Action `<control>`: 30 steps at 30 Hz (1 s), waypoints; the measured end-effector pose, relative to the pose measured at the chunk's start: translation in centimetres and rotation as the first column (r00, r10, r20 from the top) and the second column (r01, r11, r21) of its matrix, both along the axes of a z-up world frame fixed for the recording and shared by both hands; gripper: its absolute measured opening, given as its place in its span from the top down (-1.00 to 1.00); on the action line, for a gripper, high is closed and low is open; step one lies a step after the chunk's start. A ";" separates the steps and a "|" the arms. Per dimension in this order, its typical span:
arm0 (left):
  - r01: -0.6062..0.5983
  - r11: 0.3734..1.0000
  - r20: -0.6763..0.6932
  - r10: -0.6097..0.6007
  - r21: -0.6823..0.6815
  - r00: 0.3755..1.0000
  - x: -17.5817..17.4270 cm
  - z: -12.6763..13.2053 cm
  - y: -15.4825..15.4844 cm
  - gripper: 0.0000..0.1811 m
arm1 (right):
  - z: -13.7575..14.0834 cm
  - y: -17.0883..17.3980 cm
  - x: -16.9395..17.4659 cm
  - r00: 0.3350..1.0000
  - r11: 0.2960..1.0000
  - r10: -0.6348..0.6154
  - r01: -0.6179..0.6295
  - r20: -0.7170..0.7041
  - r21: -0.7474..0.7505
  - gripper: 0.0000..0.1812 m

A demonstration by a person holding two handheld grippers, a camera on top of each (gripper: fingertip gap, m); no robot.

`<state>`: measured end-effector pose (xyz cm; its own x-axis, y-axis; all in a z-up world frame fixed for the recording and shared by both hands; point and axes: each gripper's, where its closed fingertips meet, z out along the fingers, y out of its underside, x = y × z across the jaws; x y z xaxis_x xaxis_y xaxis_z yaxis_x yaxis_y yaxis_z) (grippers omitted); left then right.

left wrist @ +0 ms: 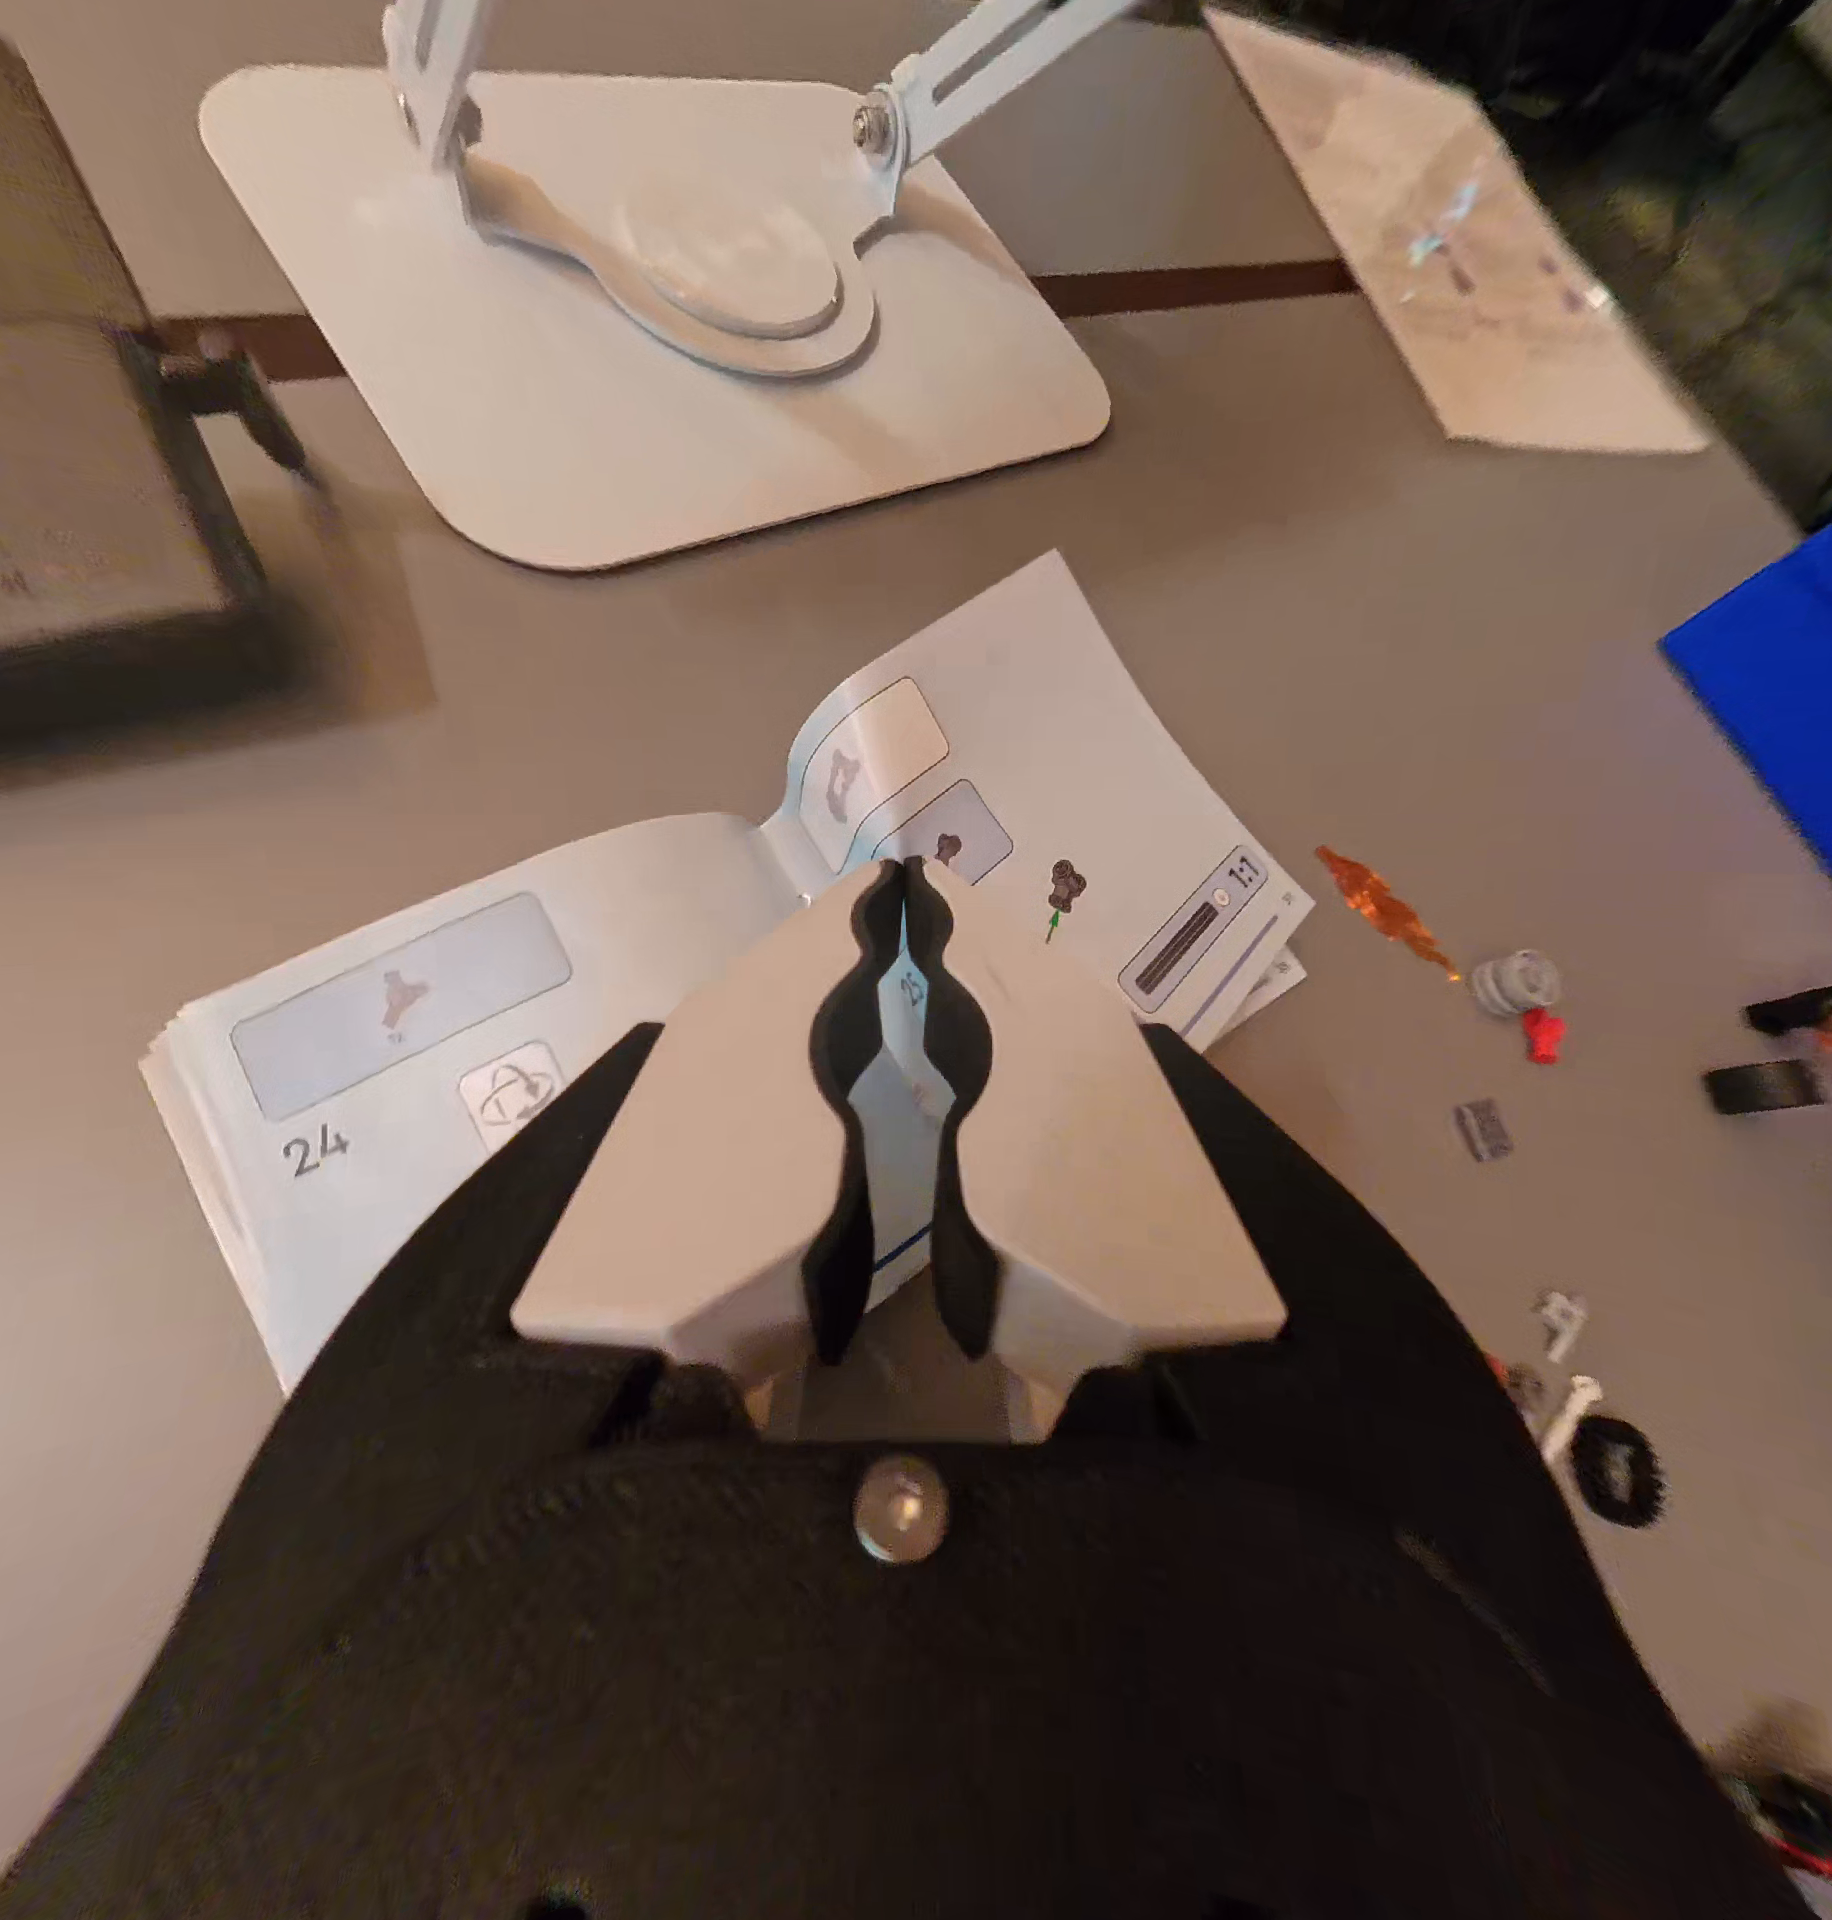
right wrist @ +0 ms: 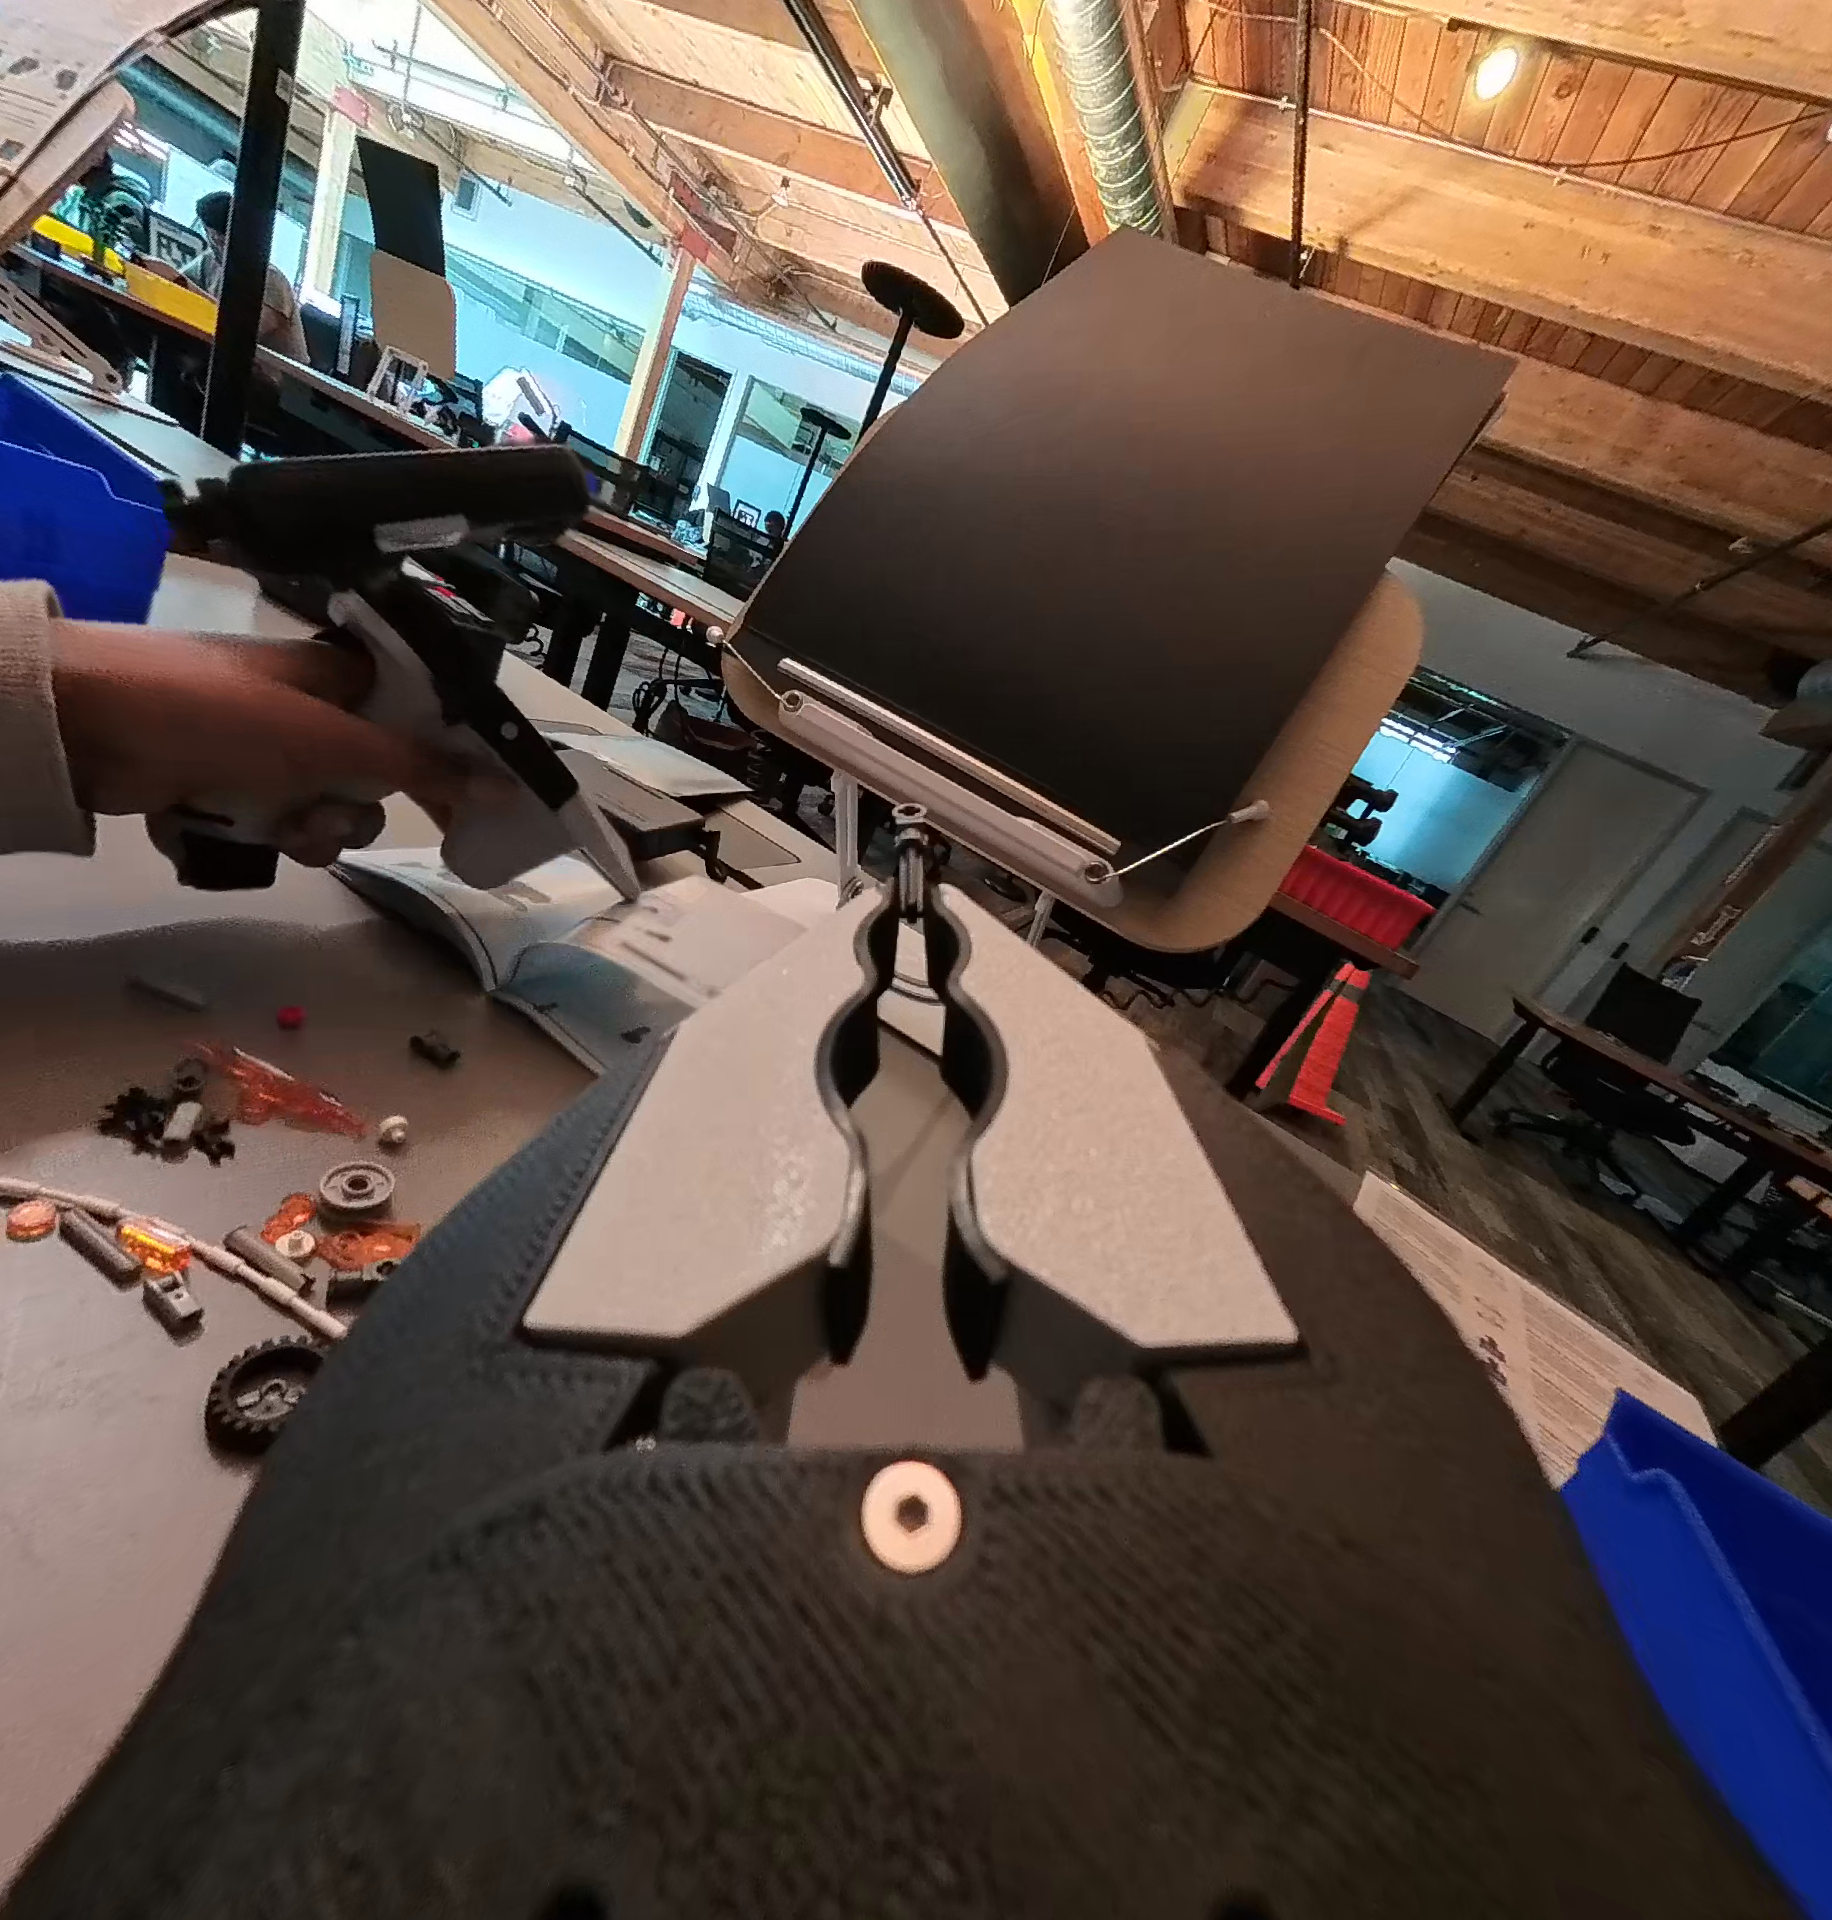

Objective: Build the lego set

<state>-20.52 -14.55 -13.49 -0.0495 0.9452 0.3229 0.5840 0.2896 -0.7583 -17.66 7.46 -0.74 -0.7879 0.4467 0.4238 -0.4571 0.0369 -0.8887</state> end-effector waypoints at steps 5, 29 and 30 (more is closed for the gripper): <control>0.019 0.969 -0.010 -0.017 0.246 1.000 1.1 -0.3 -1.1 1.00 | 0.0 0.0 0.0 1.000 1.000 0.003 -0.003 0.000 0.001 0.98; 0.095 0.949 0.209 -0.031 -0.302 0.977 -1.6 -4.6 5.3 -0.25 | -0.1 -0.1 0.1 1.000 1.000 0.005 -0.005 -0.005 0.009 0.98; 0.092 0.948 0.213 -0.026 -0.306 0.977 -1.6 -4.6 5.1 -0.22 | -0.1 -0.2 0.1 1.000 1.000 0.005 -0.005 -0.007 0.011 0.97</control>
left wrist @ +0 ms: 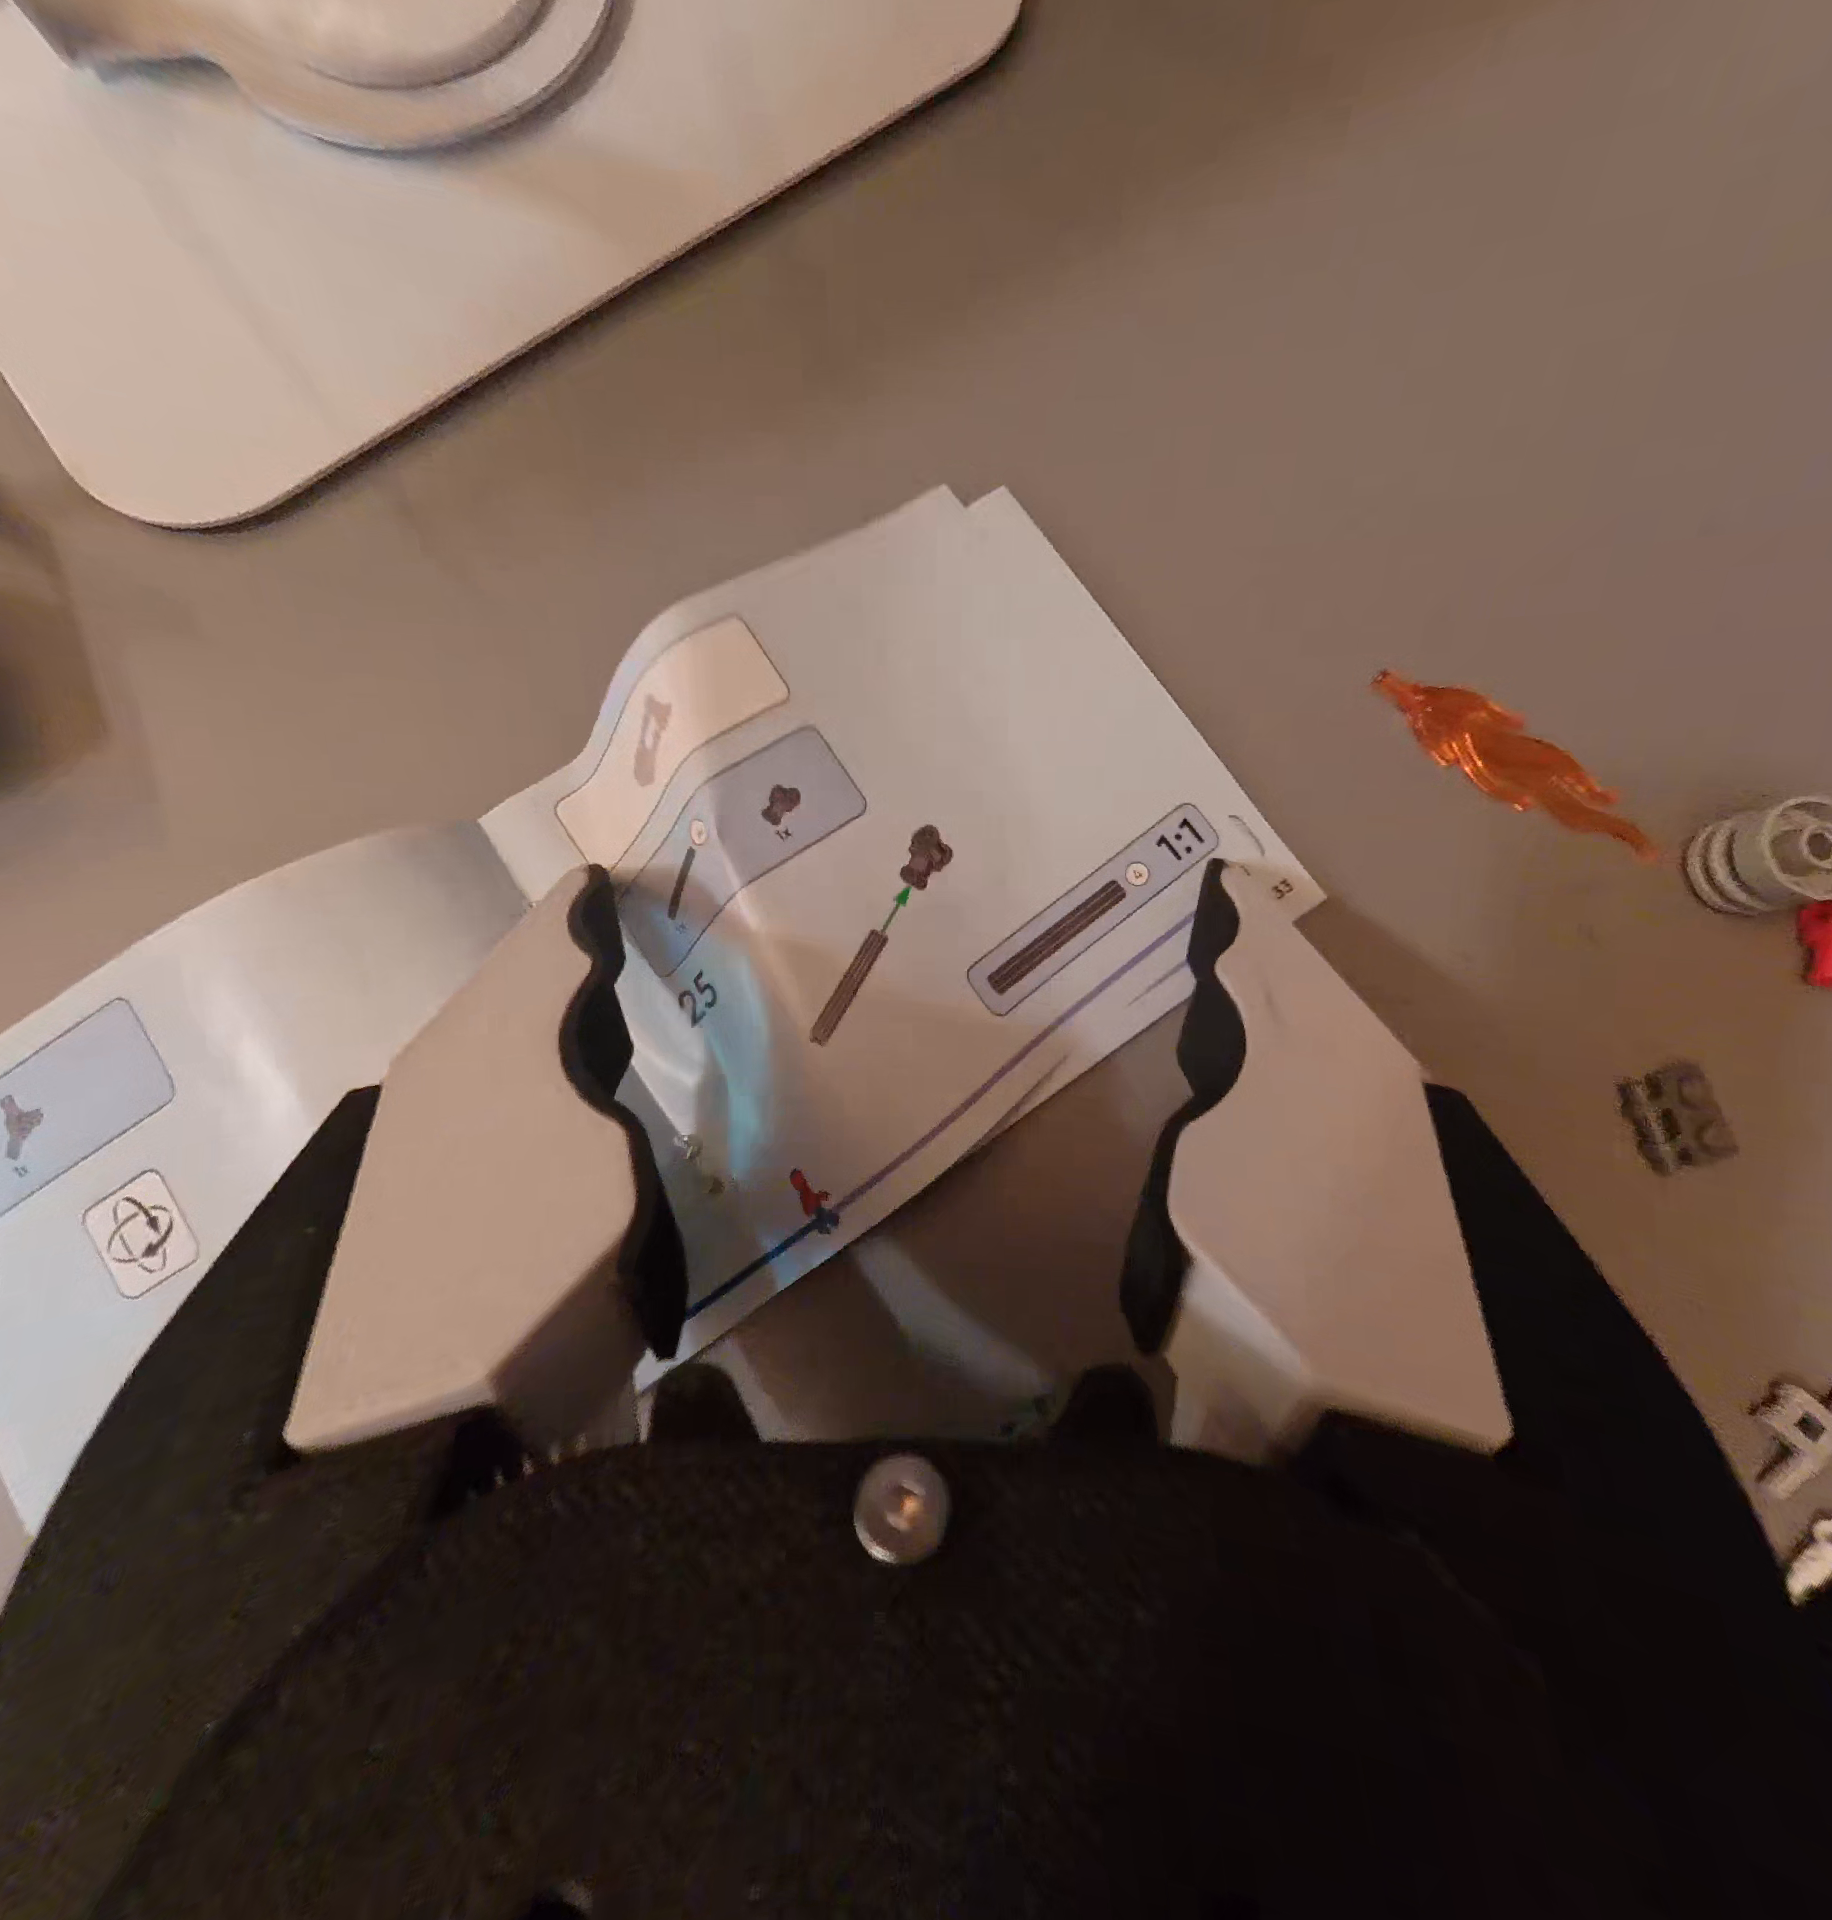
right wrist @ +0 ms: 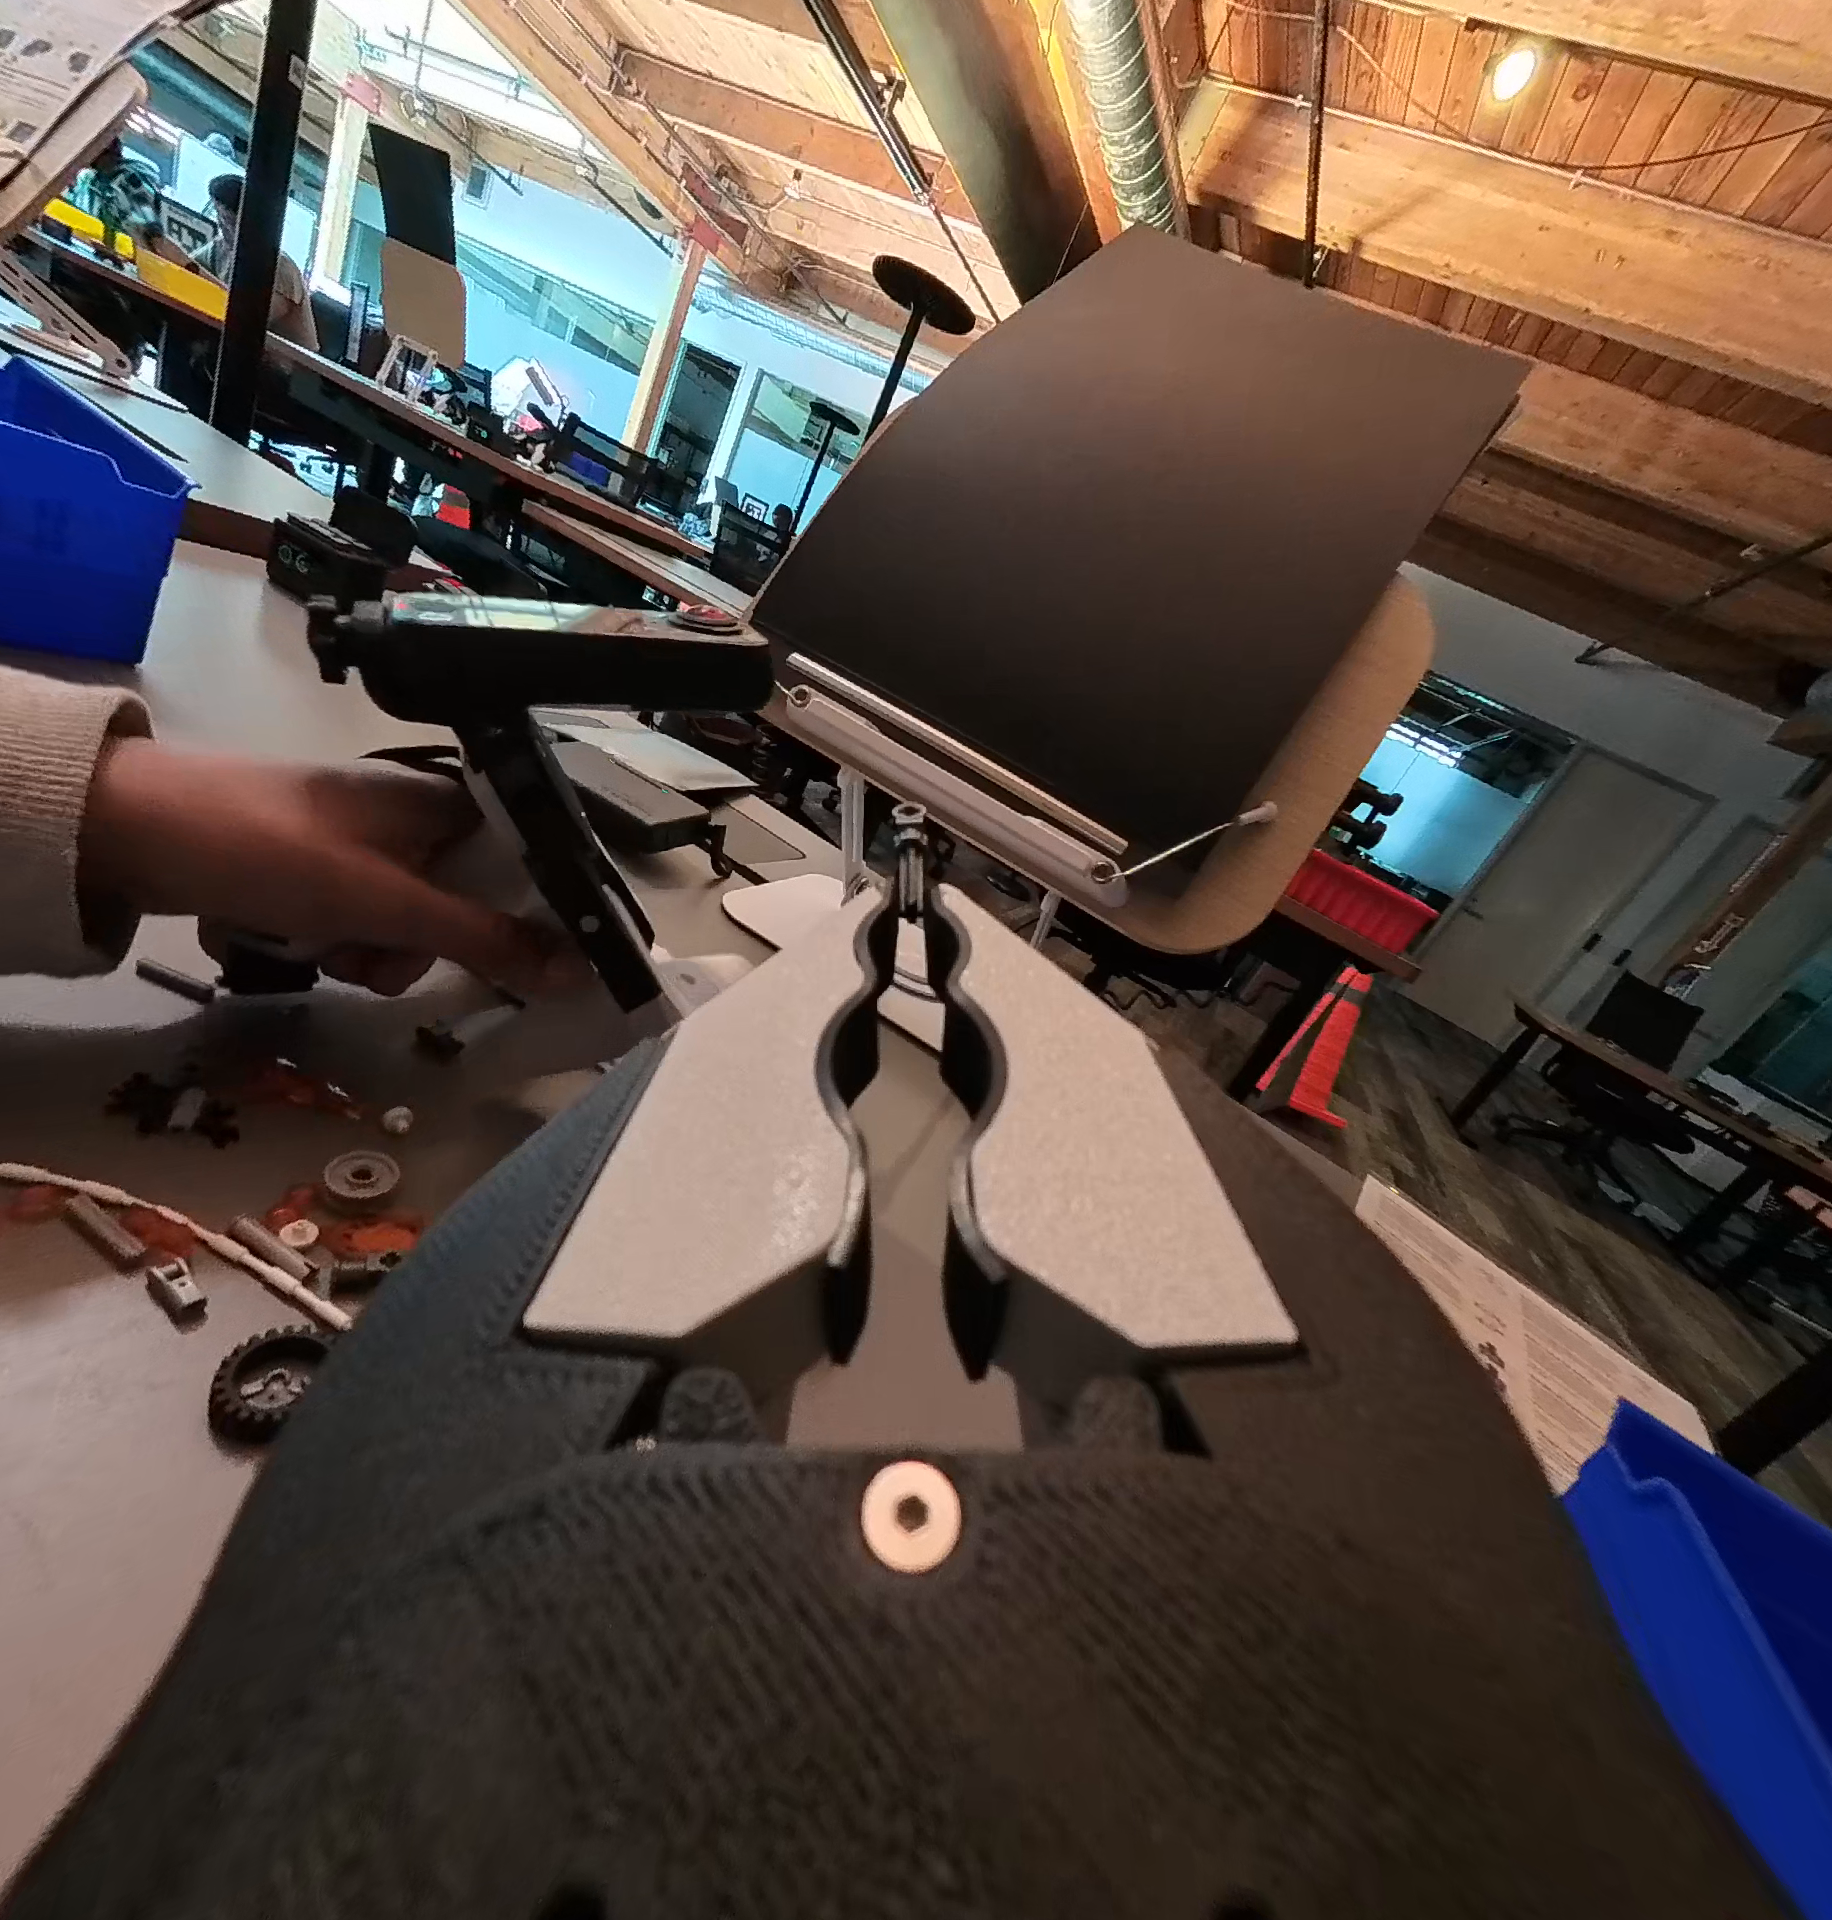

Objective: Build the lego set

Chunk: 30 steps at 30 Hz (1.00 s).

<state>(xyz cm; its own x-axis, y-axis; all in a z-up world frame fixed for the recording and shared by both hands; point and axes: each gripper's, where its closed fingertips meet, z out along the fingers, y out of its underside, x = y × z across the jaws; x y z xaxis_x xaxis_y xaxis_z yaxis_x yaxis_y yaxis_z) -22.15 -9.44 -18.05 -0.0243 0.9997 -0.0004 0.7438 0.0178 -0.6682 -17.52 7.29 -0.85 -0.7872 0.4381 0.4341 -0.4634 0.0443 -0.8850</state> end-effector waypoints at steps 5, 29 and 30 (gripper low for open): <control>-0.039 0.999 0.000 0.039 0.000 0.999 0.2 0.4 -1.8 0.20 | 0.0 0.0 0.0 1.000 1.000 0.000 0.000 -0.002 0.001 0.97; -0.106 0.790 -0.169 0.257 0.603 0.951 2.6 3.2 -8.1 0.93 | -0.3 -0.3 0.4 1.000 1.000 0.012 -0.012 0.003 0.017 0.98; -0.085 0.755 -0.173 0.256 0.650 0.951 2.7 3.5 -7.8 0.96 | -0.3 -0.3 0.4 1.000 1.000 0.013 -0.013 0.003 0.019 0.98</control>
